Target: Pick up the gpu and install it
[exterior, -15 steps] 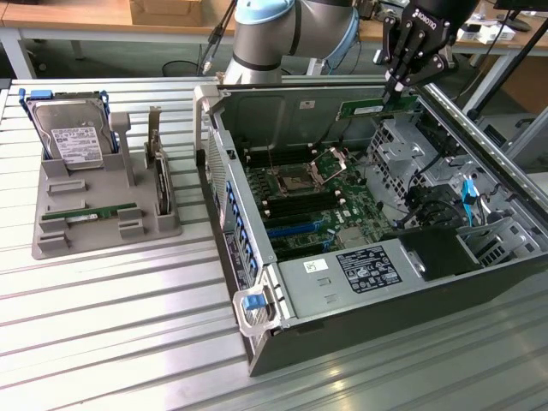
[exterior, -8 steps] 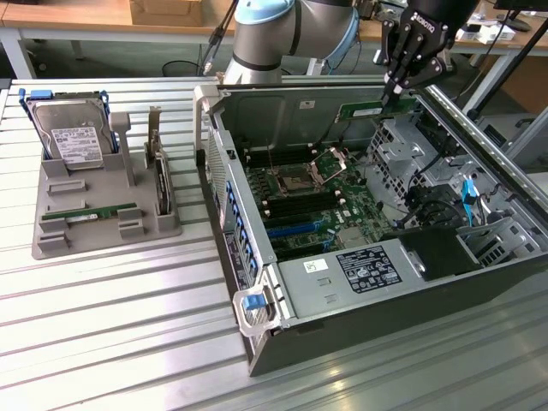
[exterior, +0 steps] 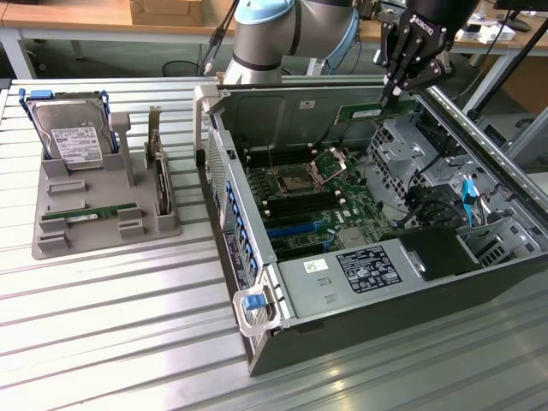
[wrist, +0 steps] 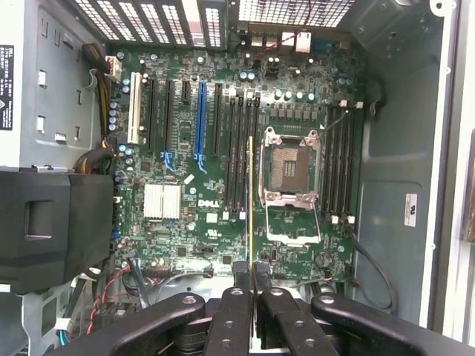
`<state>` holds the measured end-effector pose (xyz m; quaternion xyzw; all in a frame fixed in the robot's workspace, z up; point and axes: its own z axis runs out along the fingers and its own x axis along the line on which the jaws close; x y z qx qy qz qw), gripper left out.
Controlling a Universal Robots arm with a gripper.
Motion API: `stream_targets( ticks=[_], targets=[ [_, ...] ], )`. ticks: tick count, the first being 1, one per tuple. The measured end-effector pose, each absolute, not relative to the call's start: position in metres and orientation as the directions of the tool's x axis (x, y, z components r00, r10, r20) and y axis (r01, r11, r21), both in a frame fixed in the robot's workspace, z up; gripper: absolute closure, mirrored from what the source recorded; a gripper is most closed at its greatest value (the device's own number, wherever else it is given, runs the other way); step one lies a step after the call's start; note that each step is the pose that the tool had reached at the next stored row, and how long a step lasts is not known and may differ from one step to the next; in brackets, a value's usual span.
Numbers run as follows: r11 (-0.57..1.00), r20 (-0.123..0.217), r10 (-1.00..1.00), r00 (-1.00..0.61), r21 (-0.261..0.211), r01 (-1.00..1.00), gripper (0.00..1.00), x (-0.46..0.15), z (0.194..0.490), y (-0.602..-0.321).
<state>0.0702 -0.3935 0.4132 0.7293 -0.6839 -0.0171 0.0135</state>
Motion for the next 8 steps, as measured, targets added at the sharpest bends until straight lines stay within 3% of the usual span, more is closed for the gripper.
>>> stream_targets(
  ticks=[8],
  targets=[
    [-0.064, -0.006, -0.998, 0.064, 0.043, -0.997, 0.87, 0.0702, 0.4107, -0.3935]
  ],
)
